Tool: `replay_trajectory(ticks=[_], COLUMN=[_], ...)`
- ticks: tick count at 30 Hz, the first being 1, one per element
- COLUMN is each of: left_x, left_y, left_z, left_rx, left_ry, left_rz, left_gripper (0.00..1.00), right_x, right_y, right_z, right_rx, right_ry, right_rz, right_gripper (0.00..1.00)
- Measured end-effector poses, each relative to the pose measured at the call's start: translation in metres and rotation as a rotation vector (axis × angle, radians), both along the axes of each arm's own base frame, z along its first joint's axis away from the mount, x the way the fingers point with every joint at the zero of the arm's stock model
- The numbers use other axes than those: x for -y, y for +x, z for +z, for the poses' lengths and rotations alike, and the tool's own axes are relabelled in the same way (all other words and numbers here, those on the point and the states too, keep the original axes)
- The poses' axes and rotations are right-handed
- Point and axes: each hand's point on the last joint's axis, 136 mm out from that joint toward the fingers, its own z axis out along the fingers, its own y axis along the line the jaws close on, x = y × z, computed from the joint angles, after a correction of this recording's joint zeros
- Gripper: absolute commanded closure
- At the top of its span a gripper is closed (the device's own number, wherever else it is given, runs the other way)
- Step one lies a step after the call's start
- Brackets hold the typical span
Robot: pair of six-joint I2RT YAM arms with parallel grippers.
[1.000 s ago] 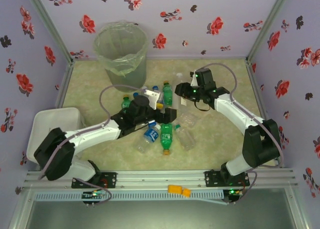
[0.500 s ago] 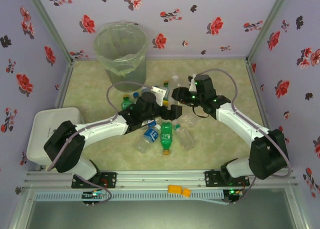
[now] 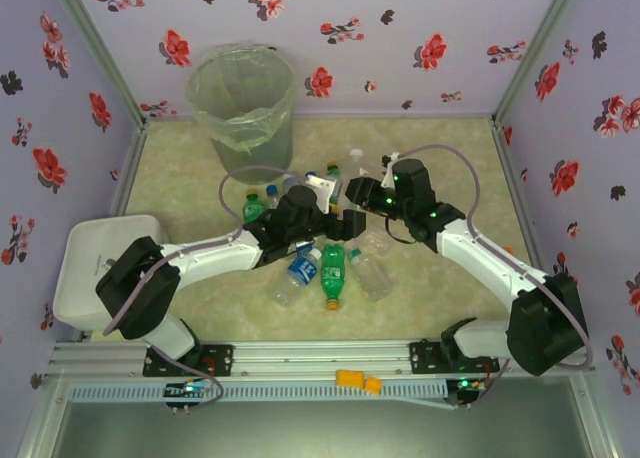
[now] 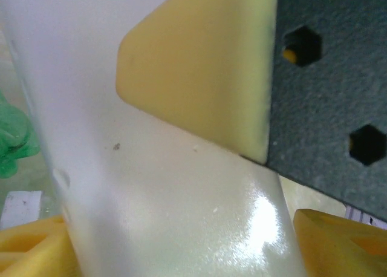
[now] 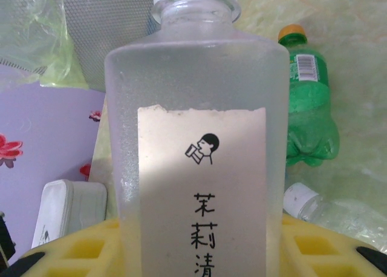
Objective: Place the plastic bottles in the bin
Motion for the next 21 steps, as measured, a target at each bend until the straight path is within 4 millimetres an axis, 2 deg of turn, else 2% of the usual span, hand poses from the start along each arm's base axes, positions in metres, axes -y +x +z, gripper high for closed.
replay_trajectory(ticks=[2,9,11,16,18,21], left_x=[0.003,0.006,0.006,0.005,0.005,0.005], left_y=[0.000,0.003,0.004,0.005,0.005,0.007], left_z=[0.001,0.006,0.006,0.007,0.007,0.007], left_rx=[-0.001,-0.018,-0.019,-0.015,-0.011,-0.004], left_ry=[-0.004,-0.017,-0.020,-0.018,-0.014,-0.014], left_rz=[-0.006,0.007,0.012,0.016,0.014,0.018], left_gripper=[0.27,0.56,0.60,0.64,0.64,0.64], right_x=[0.003,0.009,0.008,0.008,0.008,0.008], right_y=[0.000,0.005,0.005,0.006,0.006,0.009], right_z=[0.001,0.009,0.010,0.012,0.014,0.025], right_rx=[0.010,0.067,0.075,0.084,0.082,0.095], right_ry=[0.000,0.014,0.016,0.020,0.019,0.022], right_rz=[-0.014,-0.060,-0.059,-0.058,-0.059,-0.057], right_gripper=[0.58,0.53,0.49,0.31,0.20,0.09])
